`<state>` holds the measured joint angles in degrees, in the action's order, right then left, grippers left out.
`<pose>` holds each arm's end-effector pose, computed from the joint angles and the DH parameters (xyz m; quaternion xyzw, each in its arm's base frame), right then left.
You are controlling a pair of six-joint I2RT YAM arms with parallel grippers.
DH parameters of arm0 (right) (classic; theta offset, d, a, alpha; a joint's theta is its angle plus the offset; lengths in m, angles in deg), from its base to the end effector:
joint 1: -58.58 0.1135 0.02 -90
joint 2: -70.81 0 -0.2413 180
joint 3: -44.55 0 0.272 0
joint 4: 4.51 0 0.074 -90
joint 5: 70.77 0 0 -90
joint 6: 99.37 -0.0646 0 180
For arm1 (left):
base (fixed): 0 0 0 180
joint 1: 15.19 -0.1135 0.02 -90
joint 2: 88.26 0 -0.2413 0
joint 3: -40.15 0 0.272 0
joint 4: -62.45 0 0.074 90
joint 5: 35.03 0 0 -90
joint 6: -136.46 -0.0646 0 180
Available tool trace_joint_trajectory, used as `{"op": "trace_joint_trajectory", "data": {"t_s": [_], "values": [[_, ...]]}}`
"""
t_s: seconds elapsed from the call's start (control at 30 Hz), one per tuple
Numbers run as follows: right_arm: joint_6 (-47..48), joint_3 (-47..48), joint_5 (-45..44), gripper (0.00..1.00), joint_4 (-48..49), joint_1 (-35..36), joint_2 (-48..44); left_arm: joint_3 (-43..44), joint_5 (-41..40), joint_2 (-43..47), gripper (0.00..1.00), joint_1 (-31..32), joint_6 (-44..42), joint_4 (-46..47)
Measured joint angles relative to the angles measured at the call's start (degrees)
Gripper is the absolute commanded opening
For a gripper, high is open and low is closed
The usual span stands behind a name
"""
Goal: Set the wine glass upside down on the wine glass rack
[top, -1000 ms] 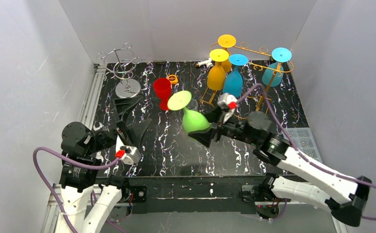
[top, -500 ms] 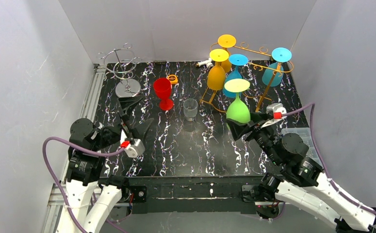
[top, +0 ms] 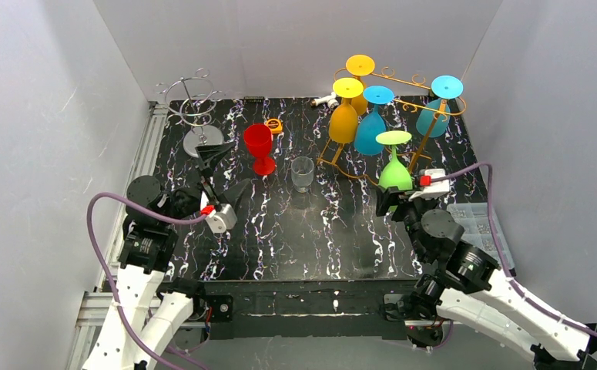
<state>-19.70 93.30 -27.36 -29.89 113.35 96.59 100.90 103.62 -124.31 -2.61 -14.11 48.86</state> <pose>0.1372 0.1130 0.3196 0.0027 0.7172 0.1014 0.6894 0.1715 -0.0880 0.3916 0.6004 0.2754 0.0471 0.7493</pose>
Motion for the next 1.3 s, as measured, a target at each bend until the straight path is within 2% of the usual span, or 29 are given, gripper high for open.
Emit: {"op": "trace_joint_trajectory", "data": {"t_s": [0.4, 0.6, 0.8, 0.97, 1.13, 1.3], "values": [[2.4, -0.5, -6.6, 0.23, 11.4, 0.0, 7.8, -0.1, 0.1, -6.4, 0.98, 0.0, 0.3, 4.3], [2.8, 2.9, -8.8, 0.23, 15.1, 0.0, 14.1, -0.2, 1.7, -7.5, 0.98, 0.0, 0.1, 4.7], [3.5, 0.5, -12.2, 0.22, 16.2, 0.0, 6.2, -0.2, 3.8, -7.6, 0.98, 0.0, -0.7, 5.0], [7.1, 0.0, -17.6, 0.20, 17.2, -0.1, 2.5, -2.2, 6.4, -6.2, 0.98, 0.0, -7.0, 4.3], [11.0, -1.0, -19.5, 0.16, 20.4, -1.6, 9.1, -2.9, 7.9, -7.1, 0.98, 0.0, -9.7, 3.7], [11.0, -1.0, -15.7, 0.15, 19.6, -7.0, 16.3, -2.9, 8.0, -9.2, 0.98, 0.0, -11.7, 3.8]]}}
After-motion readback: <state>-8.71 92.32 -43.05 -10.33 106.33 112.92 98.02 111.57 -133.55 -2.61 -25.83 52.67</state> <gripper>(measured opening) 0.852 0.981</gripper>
